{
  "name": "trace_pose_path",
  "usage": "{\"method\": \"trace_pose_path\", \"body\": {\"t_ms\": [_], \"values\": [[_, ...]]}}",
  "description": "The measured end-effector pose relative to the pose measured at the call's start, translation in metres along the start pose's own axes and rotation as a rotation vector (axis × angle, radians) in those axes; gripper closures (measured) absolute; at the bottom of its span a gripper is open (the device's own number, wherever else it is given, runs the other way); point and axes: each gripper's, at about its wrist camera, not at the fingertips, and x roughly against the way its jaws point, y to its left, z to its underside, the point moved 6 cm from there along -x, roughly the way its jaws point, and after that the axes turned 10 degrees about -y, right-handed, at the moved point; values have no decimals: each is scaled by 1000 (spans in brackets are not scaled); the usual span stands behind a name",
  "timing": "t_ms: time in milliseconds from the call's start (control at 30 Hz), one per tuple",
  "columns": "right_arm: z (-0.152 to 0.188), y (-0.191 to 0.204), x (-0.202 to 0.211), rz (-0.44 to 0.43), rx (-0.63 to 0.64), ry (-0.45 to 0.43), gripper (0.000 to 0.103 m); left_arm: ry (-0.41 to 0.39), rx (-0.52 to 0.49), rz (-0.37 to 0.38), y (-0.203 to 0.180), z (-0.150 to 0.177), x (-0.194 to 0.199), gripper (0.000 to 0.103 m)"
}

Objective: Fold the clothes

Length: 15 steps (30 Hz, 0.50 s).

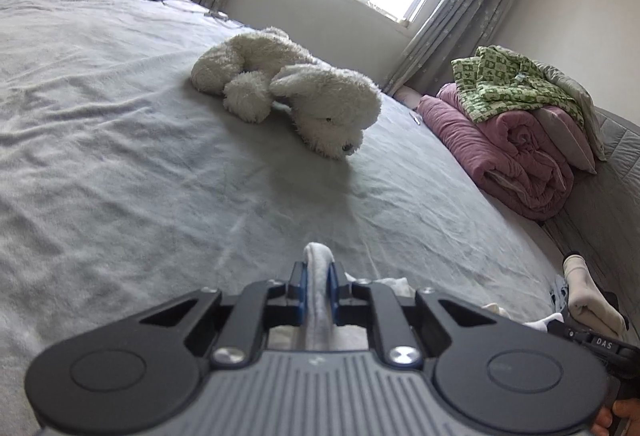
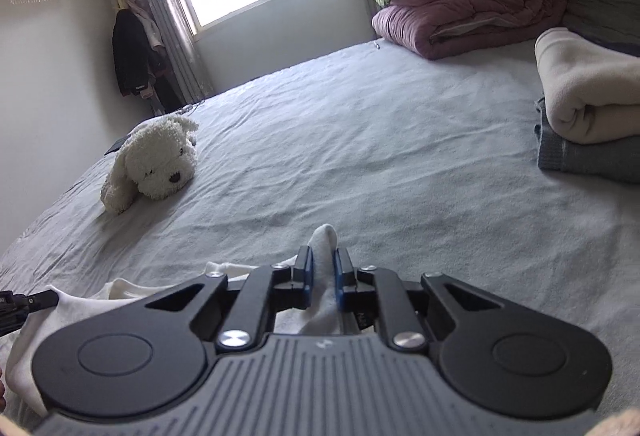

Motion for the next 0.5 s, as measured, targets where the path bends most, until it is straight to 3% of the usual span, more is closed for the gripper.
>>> {"method": "trace_pose_path", "body": {"t_ms": [100,367,500], "values": [[-4,2,-3,34,28,-40,90,-5,-54,-37,-1,5,-8,92],[26,-8,-38,138,102,69,93,21,-209,-138,-2,20,-29,91],[28,-3,-36,154,142,78,92,27,-265,-167,-4,22,-31,87]]}}
